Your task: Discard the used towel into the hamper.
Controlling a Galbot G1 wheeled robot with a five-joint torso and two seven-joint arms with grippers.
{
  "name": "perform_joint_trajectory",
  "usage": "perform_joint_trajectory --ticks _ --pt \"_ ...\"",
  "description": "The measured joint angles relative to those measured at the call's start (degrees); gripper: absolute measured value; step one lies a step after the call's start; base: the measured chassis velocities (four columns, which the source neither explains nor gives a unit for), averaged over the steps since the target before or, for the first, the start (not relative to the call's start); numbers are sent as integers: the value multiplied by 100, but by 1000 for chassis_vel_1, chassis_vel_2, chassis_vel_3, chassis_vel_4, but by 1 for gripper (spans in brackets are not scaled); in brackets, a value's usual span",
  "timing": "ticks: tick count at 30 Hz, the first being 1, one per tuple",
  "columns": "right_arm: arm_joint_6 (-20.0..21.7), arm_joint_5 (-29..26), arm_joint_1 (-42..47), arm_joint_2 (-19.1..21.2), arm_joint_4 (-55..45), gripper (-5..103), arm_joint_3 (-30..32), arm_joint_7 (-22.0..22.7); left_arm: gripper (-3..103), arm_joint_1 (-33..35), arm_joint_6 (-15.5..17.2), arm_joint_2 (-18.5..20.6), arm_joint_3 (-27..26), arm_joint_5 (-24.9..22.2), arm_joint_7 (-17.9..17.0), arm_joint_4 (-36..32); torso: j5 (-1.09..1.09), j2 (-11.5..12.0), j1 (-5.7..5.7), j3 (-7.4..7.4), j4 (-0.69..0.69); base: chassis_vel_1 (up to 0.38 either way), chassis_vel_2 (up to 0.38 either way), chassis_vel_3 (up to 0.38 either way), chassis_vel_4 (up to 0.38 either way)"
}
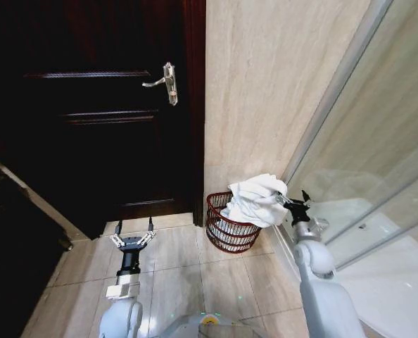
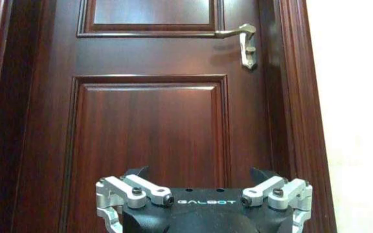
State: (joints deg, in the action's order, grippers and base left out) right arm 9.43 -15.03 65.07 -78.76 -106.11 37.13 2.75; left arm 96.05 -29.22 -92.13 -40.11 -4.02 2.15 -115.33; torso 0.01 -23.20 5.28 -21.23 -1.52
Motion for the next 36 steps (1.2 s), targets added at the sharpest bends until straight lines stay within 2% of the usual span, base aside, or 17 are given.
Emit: perform_joint_trajectory --ticks 5,8,13,16,17,20,21,24,25,33,36 --pt "183 20 -220 29 95 100 -233 -171 100 -65 0 0 -9 -72 2 101 -2 -1 0 0 0 0 0 0 0" --pt "271 75 -540 7 517 100 -421 -293 100 -107 -12 0 -15 -73 7 185 0 -1 0 0 0 0 0 0 0" --pt "420 6 -821 -49 943 100 -520 -248 100 -101 -14 0 -72 -91 8 172 0 -1 0 0 0 0 0 0 0" --pt "851 -142 -1030 -51 1239 100 -581 -193 100 -90 -14 0 -99 -105 8 168 -1 -1 0 0 0 0 0 0 0" --pt "851 -142 -1030 -51 1239 100 -581 -193 100 -90 -14 0 -99 -105 8 168 -1 -1 0 0 0 0 0 0 0" --pt "1388 -156 -1101 -9 1328 100 -711 -123 100 -84 -14 0 -95 -104 8 160 -2 -2 0 0 0 0 0 0 0" --pt "1388 -156 -1101 -9 1328 100 -711 -123 100 -84 -14 0 -95 -104 8 160 -2 -2 0 0 0 0 0 0 0" --pt "1983 -102 -1075 37 1265 100 -923 -159 100 -99 -12 0 -73 -95 9 147 -2 -2 0 0 1 0 0 0 0" --pt "1983 -102 -1075 37 1265 100 -923 -159 100 -99 -12 0 -73 -95 9 147 -2 -2 0 0 1 0 0 0 0" --pt "2815 -27 -1314 48 1559 100 -1422 -177 100 -31 14 0 -67 -74 17 7 -1 -2 0 0 0 0 0 0 0" --pt "2947 -80 -1398 64 1683 100 -1455 -210 100 -15 38 0 -77 -79 17 -27 0 -2 0 0 0 0 0 0 0"
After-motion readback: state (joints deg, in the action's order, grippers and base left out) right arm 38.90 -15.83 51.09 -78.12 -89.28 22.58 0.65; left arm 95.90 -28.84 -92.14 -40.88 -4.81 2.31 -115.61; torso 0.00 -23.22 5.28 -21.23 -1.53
